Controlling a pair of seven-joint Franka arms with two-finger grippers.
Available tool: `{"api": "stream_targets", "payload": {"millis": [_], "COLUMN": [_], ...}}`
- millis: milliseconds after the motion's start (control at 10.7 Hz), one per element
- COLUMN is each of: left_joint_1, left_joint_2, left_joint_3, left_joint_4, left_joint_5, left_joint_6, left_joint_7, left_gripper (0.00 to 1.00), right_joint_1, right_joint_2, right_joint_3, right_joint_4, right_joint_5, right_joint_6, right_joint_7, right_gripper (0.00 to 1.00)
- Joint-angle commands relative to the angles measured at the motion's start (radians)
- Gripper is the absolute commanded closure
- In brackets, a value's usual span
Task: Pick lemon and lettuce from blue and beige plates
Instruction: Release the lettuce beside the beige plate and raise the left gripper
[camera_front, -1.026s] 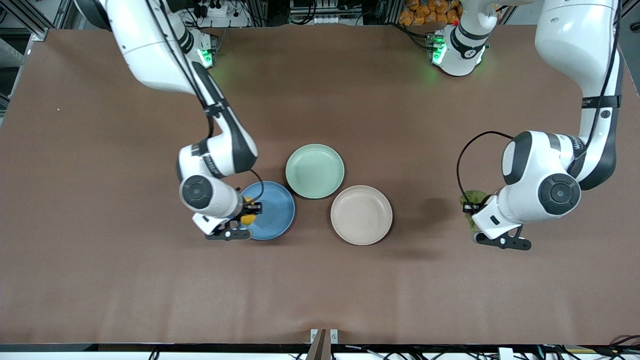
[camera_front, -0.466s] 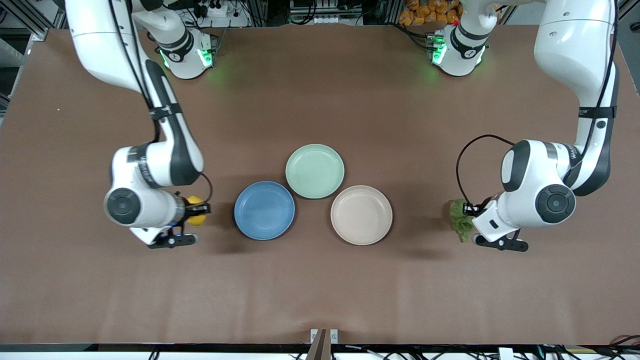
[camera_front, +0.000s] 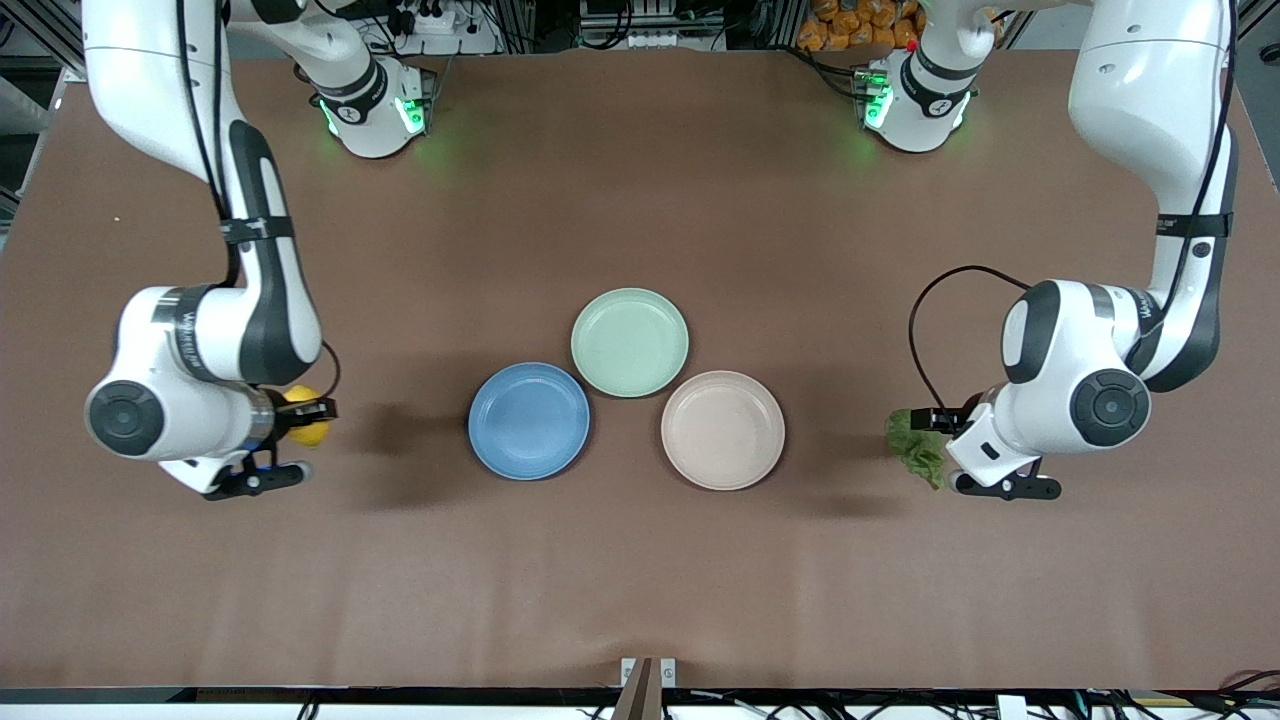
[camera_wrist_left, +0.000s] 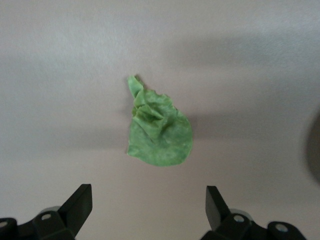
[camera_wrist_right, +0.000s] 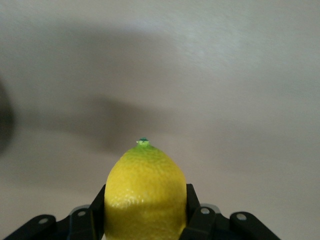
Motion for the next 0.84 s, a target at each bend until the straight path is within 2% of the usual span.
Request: {"api": "stream_targets", "payload": {"millis": [0,187,373,466,560,746], "left_joint_1": [0.015,0.019,0.026,0.061,0.068,0.066], "left_joint_2": [-0.116,-0.229,-0.326,-0.371,-0.421,-0.483], "left_joint_3": [-0.005,-0.005,-0.003,-0.005,-0.005,0.000], "left_joint_4": [-0.178,-0.339,-0.459,-0.518,-0.568,-0.609], "left_joint_5": [0.015,0.011,0.010,0.004,-0.013,-0.018], "left_joint_6": [0.069,0.123,0.123,0.123,0.125,0.123], "left_joint_7": [-0.046,-0.060,-0.077,-0.062,-0.045,-0.034], "left_gripper": [0.00,0.00,0.00,0.00,0.00,0.00], "right_joint_1": [-0.003,-0.007,-0.010,-0.015,-0.017,-0.015], "right_joint_2": [-0.045,-0.058,-0.086,-0.097,-0.106,-0.114], "right_joint_3": [-0.027,-0.035,-0.035,-0.035,-0.035,-0.032], "right_joint_4": [-0.068,-0.103,-0.181,-0.220,-0.260,-0.350], "right_joint_5": [-0.017,-0.017,-0.017,-0.017,-0.017,-0.013], "right_joint_6": [0.006,0.024,0.102,0.141,0.187,0.308], "right_joint_7": [-0.039,-0.039,-0.045,-0.054,-0.056,-0.056], "right_gripper": [0.66,0.67,0.68,0.68,0.68,0.68]}}
